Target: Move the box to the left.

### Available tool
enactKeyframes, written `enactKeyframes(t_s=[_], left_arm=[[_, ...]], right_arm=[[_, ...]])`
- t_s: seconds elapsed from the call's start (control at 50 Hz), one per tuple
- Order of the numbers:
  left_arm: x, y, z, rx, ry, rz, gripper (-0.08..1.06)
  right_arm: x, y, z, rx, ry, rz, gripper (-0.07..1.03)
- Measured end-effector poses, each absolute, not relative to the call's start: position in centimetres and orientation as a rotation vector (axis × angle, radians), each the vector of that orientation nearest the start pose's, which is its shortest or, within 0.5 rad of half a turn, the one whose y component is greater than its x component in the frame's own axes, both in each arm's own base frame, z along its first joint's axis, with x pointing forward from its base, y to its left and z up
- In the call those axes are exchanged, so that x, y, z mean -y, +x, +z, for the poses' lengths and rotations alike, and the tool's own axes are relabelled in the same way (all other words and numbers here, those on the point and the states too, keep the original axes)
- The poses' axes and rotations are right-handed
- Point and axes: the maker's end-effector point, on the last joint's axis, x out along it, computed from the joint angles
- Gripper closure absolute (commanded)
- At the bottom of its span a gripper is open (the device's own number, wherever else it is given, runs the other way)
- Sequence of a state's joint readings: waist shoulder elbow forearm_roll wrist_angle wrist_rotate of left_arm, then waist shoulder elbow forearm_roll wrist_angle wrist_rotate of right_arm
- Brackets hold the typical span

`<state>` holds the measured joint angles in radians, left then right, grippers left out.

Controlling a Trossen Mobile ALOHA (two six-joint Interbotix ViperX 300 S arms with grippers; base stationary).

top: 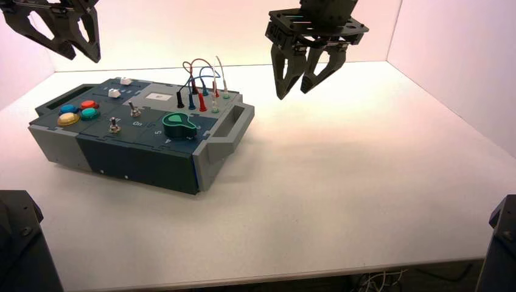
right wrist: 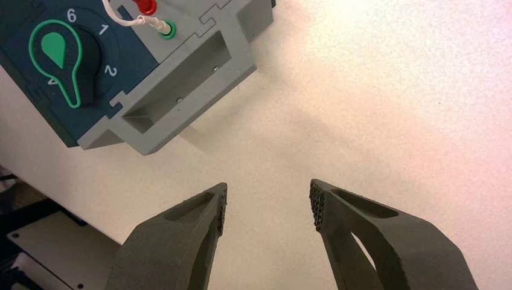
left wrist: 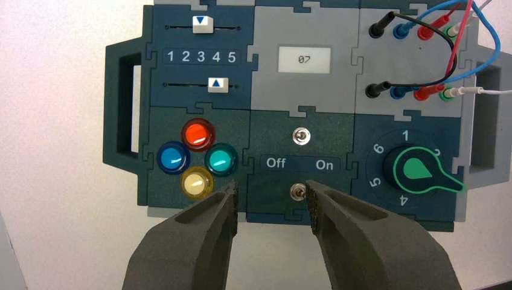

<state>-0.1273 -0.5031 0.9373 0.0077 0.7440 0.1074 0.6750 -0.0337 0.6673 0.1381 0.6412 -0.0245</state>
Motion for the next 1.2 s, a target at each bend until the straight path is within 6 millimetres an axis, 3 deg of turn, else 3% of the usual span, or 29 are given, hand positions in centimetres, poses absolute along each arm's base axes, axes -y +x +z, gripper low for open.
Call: enactKeyframes(t_s=[1.02, 1.2], left_arm=[[2.58, 24.85, 12.85, -1.156, 0.179, -0.159, 0.38], [2.11, 24.94, 12.34, -1.176, 0.171, -0.143, 0.38]], right_arm=[[-22.63, 25.89, 8.34, -1.266, -0.298, 0.592, 0.25], [-22.65, 25.80, 8.30, -1.268, -0.297, 0.591, 0.35]])
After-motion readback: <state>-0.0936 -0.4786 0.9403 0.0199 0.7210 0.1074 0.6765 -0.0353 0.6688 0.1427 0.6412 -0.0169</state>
